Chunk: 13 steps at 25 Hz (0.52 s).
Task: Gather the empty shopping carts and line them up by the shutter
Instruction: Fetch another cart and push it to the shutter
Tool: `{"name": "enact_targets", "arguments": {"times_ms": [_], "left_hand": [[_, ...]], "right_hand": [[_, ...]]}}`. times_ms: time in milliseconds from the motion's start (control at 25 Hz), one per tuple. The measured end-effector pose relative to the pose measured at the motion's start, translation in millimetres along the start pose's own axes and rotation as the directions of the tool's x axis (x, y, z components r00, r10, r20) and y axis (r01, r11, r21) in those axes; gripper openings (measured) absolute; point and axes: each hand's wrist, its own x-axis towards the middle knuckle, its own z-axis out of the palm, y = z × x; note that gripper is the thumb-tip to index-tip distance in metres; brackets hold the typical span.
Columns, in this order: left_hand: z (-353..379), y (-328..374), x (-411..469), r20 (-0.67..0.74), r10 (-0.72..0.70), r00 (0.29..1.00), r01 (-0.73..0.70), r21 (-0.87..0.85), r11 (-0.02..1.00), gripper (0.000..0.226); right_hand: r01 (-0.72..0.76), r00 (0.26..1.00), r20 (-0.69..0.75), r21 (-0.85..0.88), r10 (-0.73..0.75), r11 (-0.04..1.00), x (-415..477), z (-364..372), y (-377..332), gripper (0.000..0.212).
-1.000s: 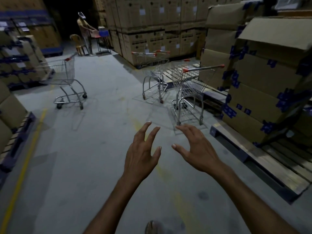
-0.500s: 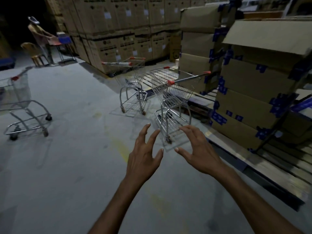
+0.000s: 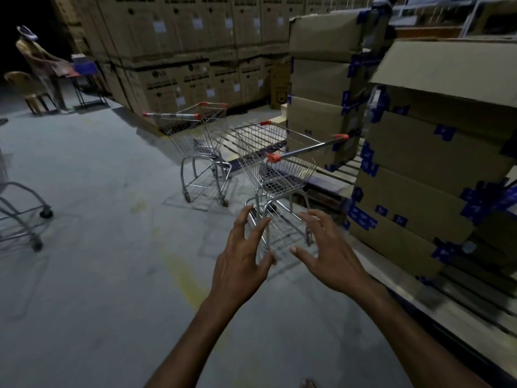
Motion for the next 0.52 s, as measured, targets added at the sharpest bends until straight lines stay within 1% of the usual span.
{"name": "enact_targets", "arguments": {"times_ms": [320,520], "left_hand": [[76.2,-19.5,162.6,-0.039,-0.049,0.998,0.05,0.016,0.999,0.065],[130.4,-40.8,241.2,0.021,-0.042,0.999,0.042,0.04,0.998,0.064]], "right_hand": [[0.076,0.997,0.017,-0.029,-0.076,0.997,166.9,-7.1,100.7,0.071],[0.058,0.998,0.034,-0.045,-0.056,0.997,247.2,-2.4,157.7,0.065]]}}
